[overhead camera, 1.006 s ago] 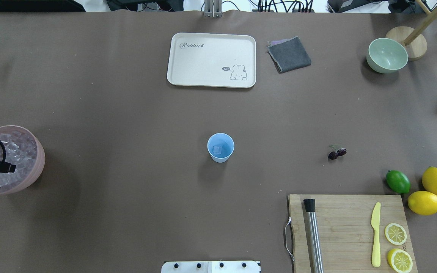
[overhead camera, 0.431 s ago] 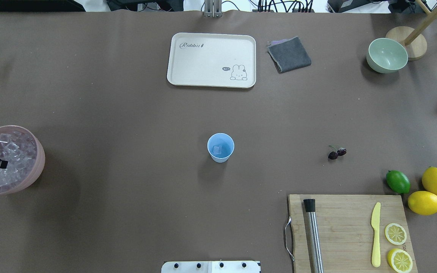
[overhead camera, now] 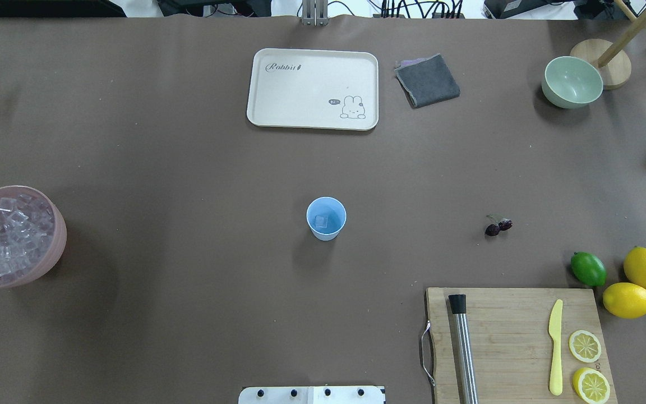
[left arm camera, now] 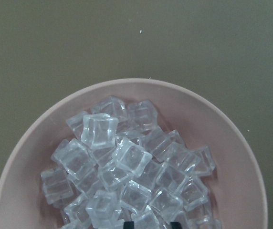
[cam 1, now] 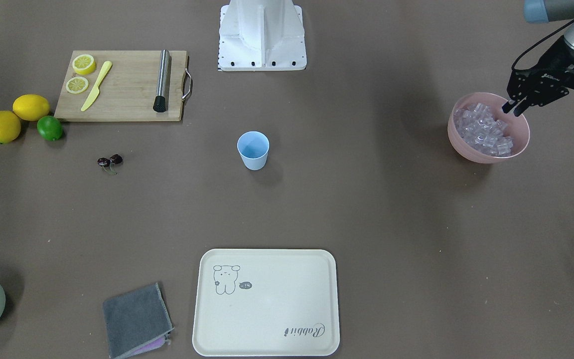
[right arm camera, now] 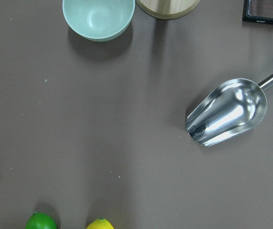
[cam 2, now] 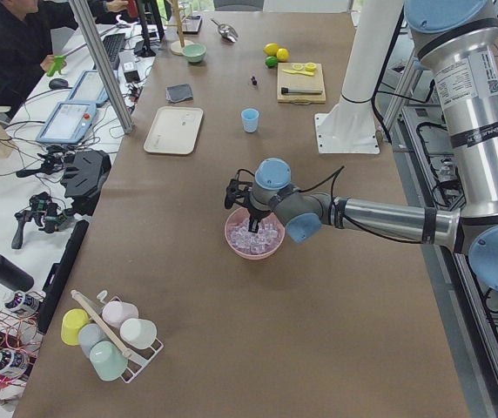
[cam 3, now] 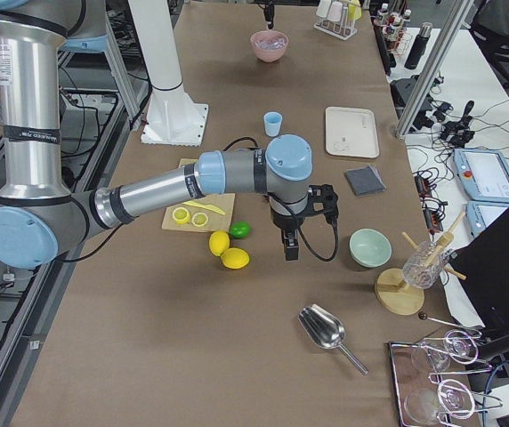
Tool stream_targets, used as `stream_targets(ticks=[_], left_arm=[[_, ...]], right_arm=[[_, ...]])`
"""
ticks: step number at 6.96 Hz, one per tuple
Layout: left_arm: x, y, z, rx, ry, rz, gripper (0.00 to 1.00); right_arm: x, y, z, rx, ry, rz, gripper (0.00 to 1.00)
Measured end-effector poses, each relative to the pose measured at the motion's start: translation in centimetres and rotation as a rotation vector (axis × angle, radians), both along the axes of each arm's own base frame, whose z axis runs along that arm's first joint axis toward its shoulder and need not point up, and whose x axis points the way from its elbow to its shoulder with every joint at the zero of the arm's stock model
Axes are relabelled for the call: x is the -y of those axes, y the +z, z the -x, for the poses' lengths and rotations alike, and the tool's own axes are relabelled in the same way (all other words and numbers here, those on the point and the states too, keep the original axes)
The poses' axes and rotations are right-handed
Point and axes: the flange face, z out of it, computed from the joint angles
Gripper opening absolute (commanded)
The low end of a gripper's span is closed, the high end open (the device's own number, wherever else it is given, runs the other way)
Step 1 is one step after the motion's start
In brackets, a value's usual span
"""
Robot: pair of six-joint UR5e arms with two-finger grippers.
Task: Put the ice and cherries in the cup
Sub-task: 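Lift the left gripper and carry it toward the blue cup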
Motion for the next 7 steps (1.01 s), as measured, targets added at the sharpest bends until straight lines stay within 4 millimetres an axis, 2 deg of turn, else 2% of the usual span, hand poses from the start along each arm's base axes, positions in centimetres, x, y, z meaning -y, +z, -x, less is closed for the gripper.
stream_targets(ticks=[1,2,4,5,6,7], left_arm=[[1.6,-1.4,0.1,-0.026,-0.043,0.006,0.0],[4.4,-4.1,-1.0,-0.072,-0.098,0.014,0.0],[10.4,-12.6,-5.1,-0.199,-0.183,0.035,0.0],[12.1,-17.1,-8.5,-0.242,-0.206,0.041,0.0],[12.7,-22.0,-13.6,-0.277,-0.238,0.06,0.0],[12.1,-28.2,-20.5,-0.3,-0.283,0.09,0.0]], right_arm=[[-0.1,0.0,0.0,0.0,0.0,-0.001,1.0],[-0.1,0.0,0.0,-0.001,-0.001,-0.002,1.0],[-0.3,0.2,0.0,0.0,-0.003,-0.005,1.0],[-0.3,0.3,0.0,0.0,-0.003,-0.013,1.0],[-0.4,0.5,0.1,0.001,-0.003,-0.02,1.0],[-0.5,0.7,0.1,0.001,-0.003,-0.022,1.0]])
